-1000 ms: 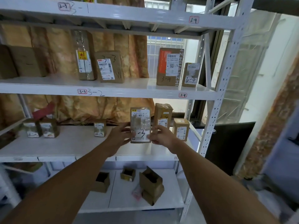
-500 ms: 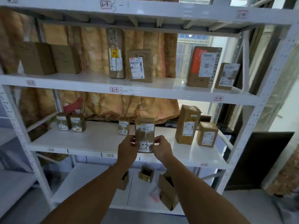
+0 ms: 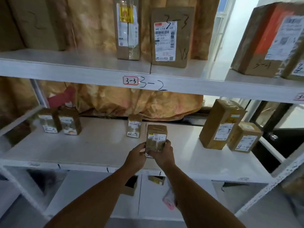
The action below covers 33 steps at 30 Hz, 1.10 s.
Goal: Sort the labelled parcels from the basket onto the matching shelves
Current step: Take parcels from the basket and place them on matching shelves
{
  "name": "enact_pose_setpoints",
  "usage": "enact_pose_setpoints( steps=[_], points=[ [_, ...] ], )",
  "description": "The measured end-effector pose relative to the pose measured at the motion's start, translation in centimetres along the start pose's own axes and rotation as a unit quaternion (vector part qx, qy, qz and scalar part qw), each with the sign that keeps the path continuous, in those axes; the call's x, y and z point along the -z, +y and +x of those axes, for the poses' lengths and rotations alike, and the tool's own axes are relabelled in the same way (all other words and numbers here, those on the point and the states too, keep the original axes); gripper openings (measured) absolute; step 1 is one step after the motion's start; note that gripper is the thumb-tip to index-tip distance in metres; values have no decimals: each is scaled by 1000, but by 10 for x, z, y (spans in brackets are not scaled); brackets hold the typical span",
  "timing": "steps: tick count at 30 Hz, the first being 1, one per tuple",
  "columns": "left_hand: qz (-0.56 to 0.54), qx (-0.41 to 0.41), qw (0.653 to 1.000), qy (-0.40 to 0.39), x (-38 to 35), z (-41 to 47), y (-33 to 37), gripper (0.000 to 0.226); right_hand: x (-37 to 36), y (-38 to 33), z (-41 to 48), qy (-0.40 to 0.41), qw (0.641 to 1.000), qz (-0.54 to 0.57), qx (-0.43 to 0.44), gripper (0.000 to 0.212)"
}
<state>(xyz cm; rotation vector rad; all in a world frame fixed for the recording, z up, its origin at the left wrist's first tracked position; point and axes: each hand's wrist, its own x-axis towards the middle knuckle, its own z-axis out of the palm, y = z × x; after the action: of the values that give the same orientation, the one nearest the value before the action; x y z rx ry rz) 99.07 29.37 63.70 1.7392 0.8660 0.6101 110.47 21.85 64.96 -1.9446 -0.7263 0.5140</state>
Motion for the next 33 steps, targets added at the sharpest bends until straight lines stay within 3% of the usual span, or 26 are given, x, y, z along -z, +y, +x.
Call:
enact_pose_setpoints(
  steps=[7, 11, 15, 21, 23, 25, 28, 30, 33],
  points=[
    [0, 32, 997, -72, -13, 74, -40, 75, -48, 38, 76, 53, 998, 18, -35, 90],
    [-2, 43, 996, -81, -30, 111, -53, 64, -65, 62, 114, 71, 997, 3, -30, 93],
    [-28, 33, 998, -49, -43, 144, -59, 48, -79, 75, 150, 94, 995, 14, -25, 96],
    [-21, 60, 998, -12, -49, 175, -76, 47, -99, 79, 187, 133, 989, 41, -51, 86],
    [-27, 75, 996, 29, -47, 177, -83, 44, -102, 81, 194, 142, 986, 37, -76, 80],
    [-15, 87, 988, 123, -42, 173, -92, 39, -104, 82, 199, 141, 986, 26, -90, 78],
    [32, 71, 965, 250, -27, 169, -111, 37, -104, 83, 200, 136, 987, 29, -82, 93],
    [51, 80, 944, 315, -14, 173, -118, 45, -109, 78, 197, 141, 987, 39, -67, 105],
    [76, 104, 926, 354, -7, 182, -117, 76, -124, 69, 191, 162, 983, 59, -63, 118]
  ],
)
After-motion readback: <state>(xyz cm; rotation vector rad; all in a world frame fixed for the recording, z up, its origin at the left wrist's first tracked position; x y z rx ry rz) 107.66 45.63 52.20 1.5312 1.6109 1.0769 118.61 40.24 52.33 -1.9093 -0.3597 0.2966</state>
